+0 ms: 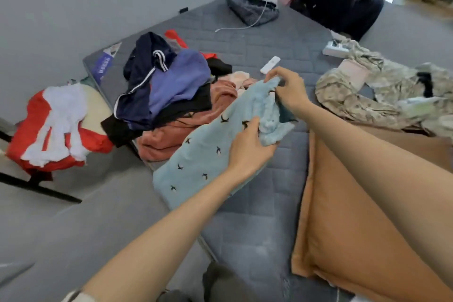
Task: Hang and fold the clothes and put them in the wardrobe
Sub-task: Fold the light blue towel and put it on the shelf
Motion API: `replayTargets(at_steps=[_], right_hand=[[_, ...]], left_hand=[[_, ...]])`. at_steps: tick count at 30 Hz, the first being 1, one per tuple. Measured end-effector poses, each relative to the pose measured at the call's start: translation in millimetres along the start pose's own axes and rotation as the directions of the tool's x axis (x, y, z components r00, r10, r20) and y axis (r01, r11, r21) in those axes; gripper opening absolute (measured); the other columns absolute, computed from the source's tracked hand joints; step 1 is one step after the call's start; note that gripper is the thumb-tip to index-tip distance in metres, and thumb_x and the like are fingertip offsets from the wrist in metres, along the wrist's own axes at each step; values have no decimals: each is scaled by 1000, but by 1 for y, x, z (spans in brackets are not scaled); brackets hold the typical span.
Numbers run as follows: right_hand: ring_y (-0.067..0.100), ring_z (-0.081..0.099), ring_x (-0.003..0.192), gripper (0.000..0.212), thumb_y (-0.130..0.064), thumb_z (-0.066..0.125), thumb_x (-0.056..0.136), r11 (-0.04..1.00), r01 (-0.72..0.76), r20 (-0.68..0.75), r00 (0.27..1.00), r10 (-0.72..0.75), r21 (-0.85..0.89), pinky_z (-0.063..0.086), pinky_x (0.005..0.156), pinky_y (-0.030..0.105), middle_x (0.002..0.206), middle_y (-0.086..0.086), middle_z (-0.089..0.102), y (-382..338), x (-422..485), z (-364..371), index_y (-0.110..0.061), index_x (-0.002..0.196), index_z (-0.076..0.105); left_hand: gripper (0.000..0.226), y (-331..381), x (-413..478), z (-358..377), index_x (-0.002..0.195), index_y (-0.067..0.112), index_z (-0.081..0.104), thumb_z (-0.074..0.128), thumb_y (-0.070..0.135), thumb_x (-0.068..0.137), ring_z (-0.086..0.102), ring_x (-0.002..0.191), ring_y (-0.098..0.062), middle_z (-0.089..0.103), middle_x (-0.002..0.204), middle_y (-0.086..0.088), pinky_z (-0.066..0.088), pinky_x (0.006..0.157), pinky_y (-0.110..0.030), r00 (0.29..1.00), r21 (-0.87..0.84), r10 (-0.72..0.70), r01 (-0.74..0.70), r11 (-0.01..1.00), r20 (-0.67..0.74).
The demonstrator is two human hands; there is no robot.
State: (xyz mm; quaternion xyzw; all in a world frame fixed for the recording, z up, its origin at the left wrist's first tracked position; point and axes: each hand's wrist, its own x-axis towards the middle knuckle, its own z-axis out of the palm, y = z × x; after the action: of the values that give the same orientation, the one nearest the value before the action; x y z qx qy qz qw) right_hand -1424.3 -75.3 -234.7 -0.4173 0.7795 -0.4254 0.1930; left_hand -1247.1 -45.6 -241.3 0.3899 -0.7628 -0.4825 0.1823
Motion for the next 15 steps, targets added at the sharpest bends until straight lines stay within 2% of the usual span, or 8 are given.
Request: replayTargets(at_steps=[2,4,6,8,11,13,15], right_hand=[[21,60,89,41,15,39,72,998,-51,-36,998,51,-22,48,80,33,91,6,67,40,-5,-17,-17,82,61],[24,60,89,42,16,38,70,996,-79,-45,996,77,-44,48,82,36,91,8,67,74,-8,-24,-16,82,61],[27,58,84,42,15,38,68,990,-111,-50,993,107,-83,47,76,34,91,11,66,103,-10,-26,-17,82,62],[21,50,73,42,14,38,68,983,-132,-55,991,126,-128,40,65,28,89,15,64,127,-11,-27,-17,82,63],[15,43,65,42,15,37,69,978,-157,-47,987,152,-137,33,58,26,87,20,62,153,-13,-20,-14,84,64],[6,42,59,42,14,38,71,975,-189,-53,981,184,-118,32,54,20,83,8,63,165,-13,-11,-16,82,64],[-2,46,58,40,12,41,74,971,-218,-55,975,214,-102,35,56,16,82,-4,62,174,-13,3,-18,83,65]], left_hand=[[28,-3,5,46,98,17,51,66,35,83,61,88,-25,66,95,0,50,73,-38,998,-43,-43,45,998,49],[26,-9,8,82,99,19,53,67,34,83,62,90,-21,67,98,2,47,71,-30,993,-113,-97,104,988,70],[30,-18,9,110,109,21,56,68,33,83,61,95,-16,67,105,5,43,73,-22,982,-203,-164,180,963,90],[39,-31,11,132,120,23,55,69,31,85,60,101,-9,65,113,7,43,79,-17,969,-301,-218,243,922,114],[46,-55,15,156,130,24,51,68,24,87,57,98,2,61,115,13,45,85,-13,930,-428,-309,367,826,201],[43,-72,21,166,128,23,52,67,17,88,59,101,0,63,118,8,48,92,-18,870,-524,-396,493,695,294],[40,-90,26,170,127,17,54,64,11,90,59,112,-13,64,122,-1,46,101,-34,823,-554,-445,567,610,354]])
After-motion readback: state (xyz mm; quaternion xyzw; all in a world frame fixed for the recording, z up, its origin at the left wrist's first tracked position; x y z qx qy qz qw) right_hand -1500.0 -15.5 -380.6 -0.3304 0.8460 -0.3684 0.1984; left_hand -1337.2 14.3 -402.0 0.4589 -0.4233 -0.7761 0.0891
